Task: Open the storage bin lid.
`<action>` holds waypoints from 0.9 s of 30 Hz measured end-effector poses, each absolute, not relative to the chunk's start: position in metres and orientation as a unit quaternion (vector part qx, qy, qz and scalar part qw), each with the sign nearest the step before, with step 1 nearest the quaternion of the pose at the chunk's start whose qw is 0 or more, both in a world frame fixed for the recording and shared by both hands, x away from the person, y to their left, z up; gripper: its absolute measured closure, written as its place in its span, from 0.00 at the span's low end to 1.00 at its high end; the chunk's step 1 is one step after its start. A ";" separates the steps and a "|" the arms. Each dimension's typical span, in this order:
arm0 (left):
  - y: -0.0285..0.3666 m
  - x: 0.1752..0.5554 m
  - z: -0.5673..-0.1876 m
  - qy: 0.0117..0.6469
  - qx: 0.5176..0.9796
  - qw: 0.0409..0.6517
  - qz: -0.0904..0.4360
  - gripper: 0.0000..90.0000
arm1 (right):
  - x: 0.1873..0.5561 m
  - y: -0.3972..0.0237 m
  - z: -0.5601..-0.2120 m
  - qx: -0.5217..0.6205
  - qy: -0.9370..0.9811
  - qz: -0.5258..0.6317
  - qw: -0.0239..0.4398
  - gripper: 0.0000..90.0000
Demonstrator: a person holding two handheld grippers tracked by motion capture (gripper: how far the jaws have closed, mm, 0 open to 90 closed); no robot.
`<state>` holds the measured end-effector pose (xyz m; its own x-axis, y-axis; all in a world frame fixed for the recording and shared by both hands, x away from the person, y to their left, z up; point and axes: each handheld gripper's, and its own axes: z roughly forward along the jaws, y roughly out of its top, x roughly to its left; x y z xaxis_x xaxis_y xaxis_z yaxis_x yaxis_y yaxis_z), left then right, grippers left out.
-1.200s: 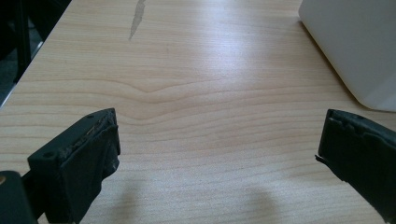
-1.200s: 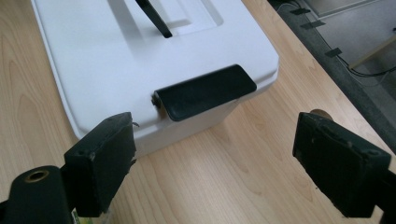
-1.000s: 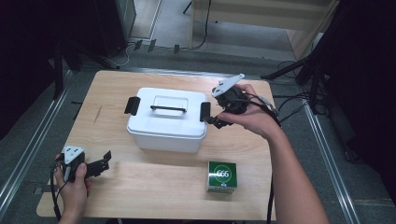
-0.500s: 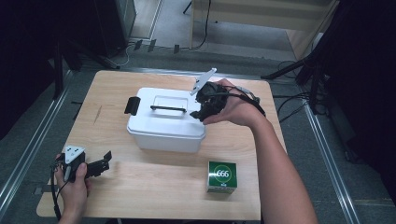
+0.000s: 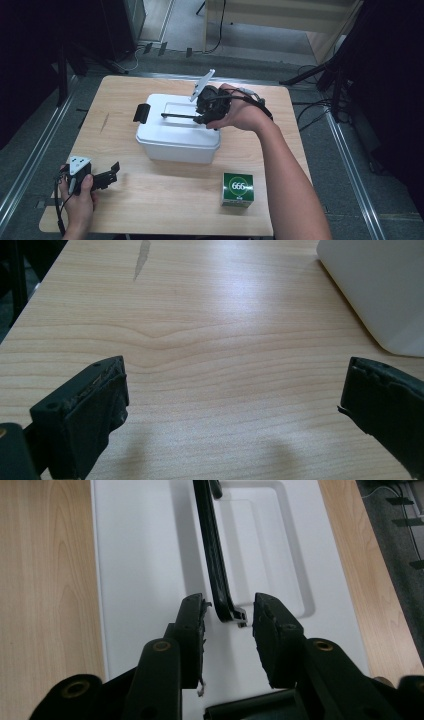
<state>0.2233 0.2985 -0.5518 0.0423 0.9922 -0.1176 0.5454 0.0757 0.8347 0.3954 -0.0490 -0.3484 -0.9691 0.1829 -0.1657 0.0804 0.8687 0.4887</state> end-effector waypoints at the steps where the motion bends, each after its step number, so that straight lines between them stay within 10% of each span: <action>1: 0.299 0.223 -0.552 0.627 0.614 0.380 0.293 0.00 | 0.395 -0.047 -0.348 0.067 0.962 0.245 0.102 0.74; 27: 0.299 0.223 -0.552 0.626 0.615 0.380 0.291 0.00 | 0.398 0.030 -0.354 -0.011 0.979 0.136 0.150 0.89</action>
<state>0.2230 0.2989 -0.5516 0.0459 0.9919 -0.1185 0.5494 0.0740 0.8323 0.3983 0.0295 -0.3539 -0.9545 0.0193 -0.2975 -0.0627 0.9626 0.2634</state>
